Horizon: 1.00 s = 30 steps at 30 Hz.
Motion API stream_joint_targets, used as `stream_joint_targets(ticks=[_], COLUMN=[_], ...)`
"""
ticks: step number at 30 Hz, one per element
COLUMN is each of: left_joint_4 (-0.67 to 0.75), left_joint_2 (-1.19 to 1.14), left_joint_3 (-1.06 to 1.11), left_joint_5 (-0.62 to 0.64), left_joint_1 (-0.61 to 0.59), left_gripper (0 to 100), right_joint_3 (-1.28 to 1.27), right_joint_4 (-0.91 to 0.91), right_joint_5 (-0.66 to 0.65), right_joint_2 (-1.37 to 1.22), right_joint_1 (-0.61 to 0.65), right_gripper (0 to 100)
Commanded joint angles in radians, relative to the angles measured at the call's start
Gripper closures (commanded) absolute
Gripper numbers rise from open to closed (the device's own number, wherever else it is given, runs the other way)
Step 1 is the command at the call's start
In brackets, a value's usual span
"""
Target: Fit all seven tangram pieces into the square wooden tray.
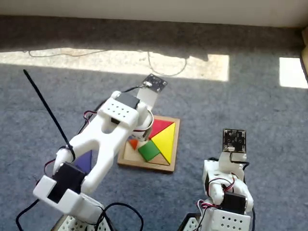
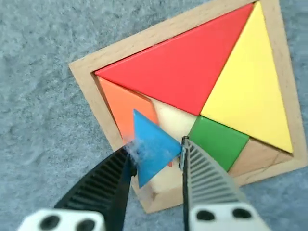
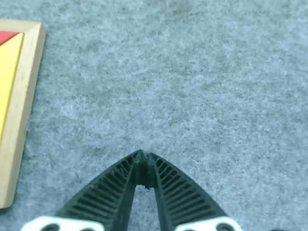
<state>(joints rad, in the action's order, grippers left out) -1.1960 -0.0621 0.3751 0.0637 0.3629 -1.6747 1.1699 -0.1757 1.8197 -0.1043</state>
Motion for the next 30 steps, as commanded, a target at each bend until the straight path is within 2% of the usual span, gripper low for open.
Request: stream_joint_targets(ticks=[1, 4, 10, 20, 25, 30], left_joint_4=[0.014, 0.032, 0.028, 0.014, -0.049, 0.003], left_joint_2=[-0.008, -0.008, -0.007, 0.018, 0.137, 0.143], left_joint_3=[-0.062, -0.061, -0.061, -0.059, -0.038, 0.071], left_joint_5=[0.051, 0.086, 0.192, 0.152, 0.14, -0.003], left_joint_1=[0.016, 0.016, 0.013, 0.002, -0.079, -0.107], left_gripper=[95, 94, 75, 81, 84, 84], right_joint_3=[-0.094, -0.094, -0.094, -0.094, -0.094, -0.094], right_joint_4=[-0.019, -0.019, -0.019, -0.019, -0.019, -0.019], right_joint_5=[-0.008, -0.008, -0.008, -0.008, -0.008, -0.008], right_joint_2=[0.015, 0.015, 0.015, 0.015, 0.015, 0.015], right_joint_1=[-0.008, -0.008, -0.008, -0.008, -0.008, -0.008], right_gripper=[98.9, 98.9, 98.9, 98.9, 98.9, 98.9])
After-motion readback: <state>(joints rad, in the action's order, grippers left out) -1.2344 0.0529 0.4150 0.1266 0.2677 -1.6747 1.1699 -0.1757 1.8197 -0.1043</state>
